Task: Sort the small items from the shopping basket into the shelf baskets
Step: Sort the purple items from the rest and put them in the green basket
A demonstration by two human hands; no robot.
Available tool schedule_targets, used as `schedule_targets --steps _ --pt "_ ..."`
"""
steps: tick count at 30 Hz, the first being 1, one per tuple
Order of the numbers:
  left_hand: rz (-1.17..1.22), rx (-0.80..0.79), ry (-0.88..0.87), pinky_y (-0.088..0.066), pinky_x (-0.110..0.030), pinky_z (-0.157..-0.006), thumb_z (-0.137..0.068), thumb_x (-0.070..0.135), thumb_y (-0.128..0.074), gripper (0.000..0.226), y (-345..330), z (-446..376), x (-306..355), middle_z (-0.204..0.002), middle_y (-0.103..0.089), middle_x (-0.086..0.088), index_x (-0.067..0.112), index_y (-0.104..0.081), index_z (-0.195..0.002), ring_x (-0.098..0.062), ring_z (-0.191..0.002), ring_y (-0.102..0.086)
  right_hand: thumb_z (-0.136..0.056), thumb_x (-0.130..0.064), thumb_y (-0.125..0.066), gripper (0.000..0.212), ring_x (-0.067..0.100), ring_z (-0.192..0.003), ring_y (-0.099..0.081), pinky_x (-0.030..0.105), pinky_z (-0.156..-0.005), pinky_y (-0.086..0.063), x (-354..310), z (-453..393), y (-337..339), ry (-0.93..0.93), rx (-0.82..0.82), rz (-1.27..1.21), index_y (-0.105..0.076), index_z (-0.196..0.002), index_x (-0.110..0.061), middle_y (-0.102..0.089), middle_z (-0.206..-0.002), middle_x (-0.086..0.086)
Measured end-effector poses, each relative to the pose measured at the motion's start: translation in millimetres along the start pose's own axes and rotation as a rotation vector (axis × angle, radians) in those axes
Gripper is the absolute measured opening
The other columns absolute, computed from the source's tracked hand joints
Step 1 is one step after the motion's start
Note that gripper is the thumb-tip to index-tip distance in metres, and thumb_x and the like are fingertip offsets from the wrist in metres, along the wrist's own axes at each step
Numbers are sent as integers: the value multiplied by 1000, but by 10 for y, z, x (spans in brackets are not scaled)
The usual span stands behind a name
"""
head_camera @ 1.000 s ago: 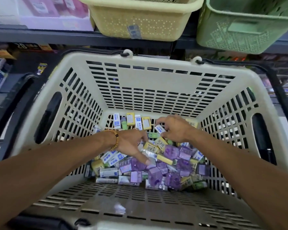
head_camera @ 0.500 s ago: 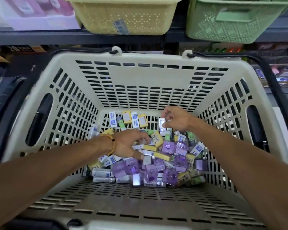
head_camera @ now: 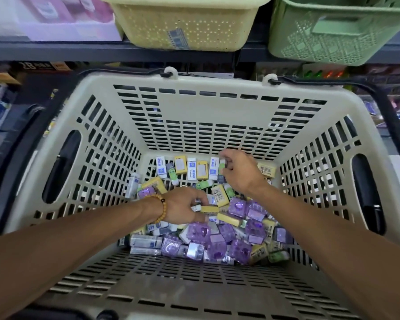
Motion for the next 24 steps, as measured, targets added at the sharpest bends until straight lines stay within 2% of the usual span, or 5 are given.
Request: schedule_targets --steps 4,7,18,21,24 --pt "-61 52 -40 -33 -20 -82 -89 39 -65 28 -21 14 33 -98 -49 8 25 -62 -113 -14 -103 -51 -87 -9 -69 46 28 -111 -56 39 -98 -48 -18 27 32 49 15 201 -58 -131 -20 -52 -125 9" --pt "-18 93 -45 -36 -21 -83 -87 38 -68 22 -27 16 9 -97 -53 9 26 -66 -105 -11 -98 -50 -87 1 -66 53 25 -114 -59 39 -101 -49 -18 11 2 33 -91 101 -55 -136 -15 -54 -134 7" --pt "213 230 -13 -40 -15 -82 -87 22 -71 15 78 14 -53 -90 -63 8 11 -73 -97 -10 -92 -59 -84 -11 -74 53 13 -97 -53 25 -85 -44 33 -15 13 31 -144 55 -57 -134 -18 -57 -105 -1" --pt "202 223 22 -43 -16 -74 -88 22 -69 10 155 94 -57 -95 -63 3 14 -71 -94 -11 -87 -61 -87 -10 -70 43 14 -106 -57 22 -88 -43 21 -5 33 49 -168 102 -61 -129 -18 -62 -113 1" --pt "151 221 69 -43 -9 -54 -90 23 -66 12 277 278 -102 -104 -63 2 13 -69 -96 4 -59 -57 -90 -10 -64 34 19 -108 -61 31 -95 -49 -41 4 73 88 -142 196 -64 -124 -17 -66 -116 4"
Point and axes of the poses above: each hand's wrist, its own z-axis away from the middle knuckle, its own y-axis out of the back of the hand, x = y × z, the point moved 5 cm from there along -z, towards the middle knuckle
